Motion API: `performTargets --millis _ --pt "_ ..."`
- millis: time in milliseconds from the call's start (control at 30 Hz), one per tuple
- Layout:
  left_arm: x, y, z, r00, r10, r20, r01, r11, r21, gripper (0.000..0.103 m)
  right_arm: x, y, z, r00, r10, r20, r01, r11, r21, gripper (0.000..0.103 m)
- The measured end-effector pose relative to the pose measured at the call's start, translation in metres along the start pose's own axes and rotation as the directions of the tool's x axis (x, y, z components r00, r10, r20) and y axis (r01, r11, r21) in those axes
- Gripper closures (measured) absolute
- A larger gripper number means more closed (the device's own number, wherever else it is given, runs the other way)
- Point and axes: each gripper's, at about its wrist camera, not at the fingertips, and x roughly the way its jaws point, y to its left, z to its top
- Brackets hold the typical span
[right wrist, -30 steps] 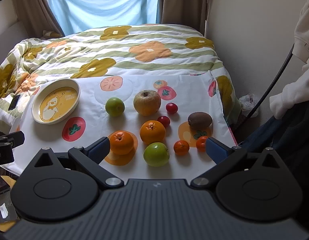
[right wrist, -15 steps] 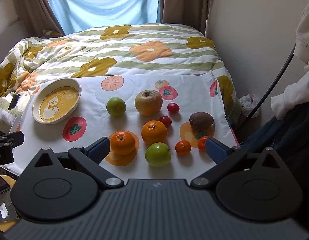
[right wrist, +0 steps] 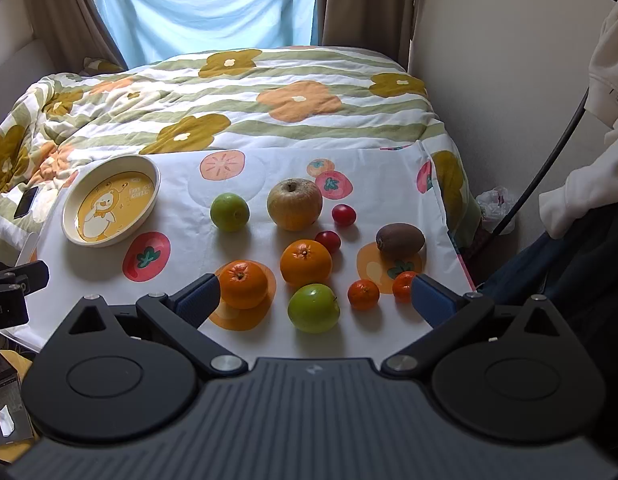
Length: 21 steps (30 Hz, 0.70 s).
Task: Organize fruits
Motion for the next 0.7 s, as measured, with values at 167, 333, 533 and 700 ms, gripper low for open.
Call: performTargets --millis 167,333,533,700 --pt "0.002 -0.002 0.001 1.000 -0.001 -0.007 0.001 1.000 0.003 0.000 0.000 0.000 0.000 1.000 0.000 -0.001 0.000 1.000 0.001 0.000" --pt "0.002 -0.004 0.000 1.000 -0.011 -0.011 0.011 1.000 -0.001 0.000 0.000 -0.001 -0.001 1.000 -0.003 -0.003 0.003 1.000 -0.001 0.000" --pt "0.009 0.004 0.002 0.995 -0.091 -0.036 0.090 0.996 -0.013 0.000 -0.001 -0.008 -0.011 1.000 -0.018 -0.011 0.019 1.000 0.018 0.000" --pt "0.026 -0.017 0.004 0.993 -0.108 -0.038 0.112 0.988 0.108 0.000 0.006 -0.018 -0.023 0.999 -0.036 -0.031 0.037 0.999 0.037 0.000"
